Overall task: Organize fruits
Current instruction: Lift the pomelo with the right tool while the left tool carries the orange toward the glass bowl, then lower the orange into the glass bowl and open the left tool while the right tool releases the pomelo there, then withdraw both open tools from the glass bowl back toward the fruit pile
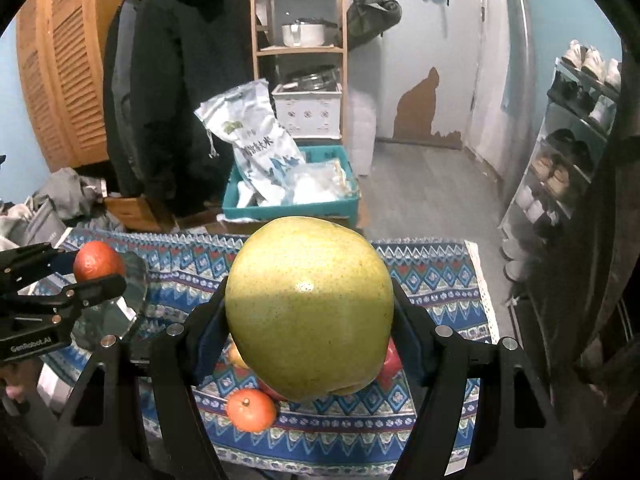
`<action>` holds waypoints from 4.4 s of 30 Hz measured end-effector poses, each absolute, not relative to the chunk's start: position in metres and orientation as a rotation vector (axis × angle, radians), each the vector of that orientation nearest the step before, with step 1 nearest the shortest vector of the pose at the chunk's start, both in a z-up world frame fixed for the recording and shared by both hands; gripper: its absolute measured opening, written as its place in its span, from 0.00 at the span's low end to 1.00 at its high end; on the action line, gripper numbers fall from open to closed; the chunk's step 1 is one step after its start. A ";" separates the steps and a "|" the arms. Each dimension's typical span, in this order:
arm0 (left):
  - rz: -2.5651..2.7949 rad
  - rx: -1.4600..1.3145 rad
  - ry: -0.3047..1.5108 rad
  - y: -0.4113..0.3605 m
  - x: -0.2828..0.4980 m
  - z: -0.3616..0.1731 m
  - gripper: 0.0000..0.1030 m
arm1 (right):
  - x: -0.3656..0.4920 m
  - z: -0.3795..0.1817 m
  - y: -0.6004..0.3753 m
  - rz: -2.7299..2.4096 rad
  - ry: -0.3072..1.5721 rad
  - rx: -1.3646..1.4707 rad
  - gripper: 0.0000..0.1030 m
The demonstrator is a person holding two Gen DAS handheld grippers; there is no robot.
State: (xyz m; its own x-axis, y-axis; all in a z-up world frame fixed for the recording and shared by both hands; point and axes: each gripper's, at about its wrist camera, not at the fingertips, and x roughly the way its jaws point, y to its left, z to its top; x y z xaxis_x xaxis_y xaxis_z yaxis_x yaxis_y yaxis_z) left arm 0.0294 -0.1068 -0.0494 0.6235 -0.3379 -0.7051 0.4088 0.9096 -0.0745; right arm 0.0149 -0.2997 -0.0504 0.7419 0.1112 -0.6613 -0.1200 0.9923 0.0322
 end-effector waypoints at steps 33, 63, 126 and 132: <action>-0.205 -0.029 0.806 0.020 0.038 -0.058 0.43 | 0.071 -0.053 -0.164 0.352 0.764 -0.022 0.70; 0.018 -0.115 0.996 0.138 0.045 -0.150 0.43 | 0.111 -0.103 -0.013 0.531 0.910 -0.095 0.70; 0.089 -0.120 1.091 0.145 0.034 -0.177 0.78 | 0.114 -0.172 -0.005 0.492 1.072 -0.152 0.70; 0.063 -0.108 1.046 0.136 0.031 -0.160 0.78 | 0.108 -0.144 -0.020 0.464 1.003 -0.124 0.70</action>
State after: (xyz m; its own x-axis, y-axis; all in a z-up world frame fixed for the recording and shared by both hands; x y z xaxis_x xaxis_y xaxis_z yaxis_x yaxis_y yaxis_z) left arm 0.0311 0.1365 -0.1596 0.4997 0.0004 -0.8662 -0.1033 0.9929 -0.0592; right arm 0.1080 -0.0198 -0.1439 0.4499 0.3181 -0.8345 -0.4304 0.8960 0.1095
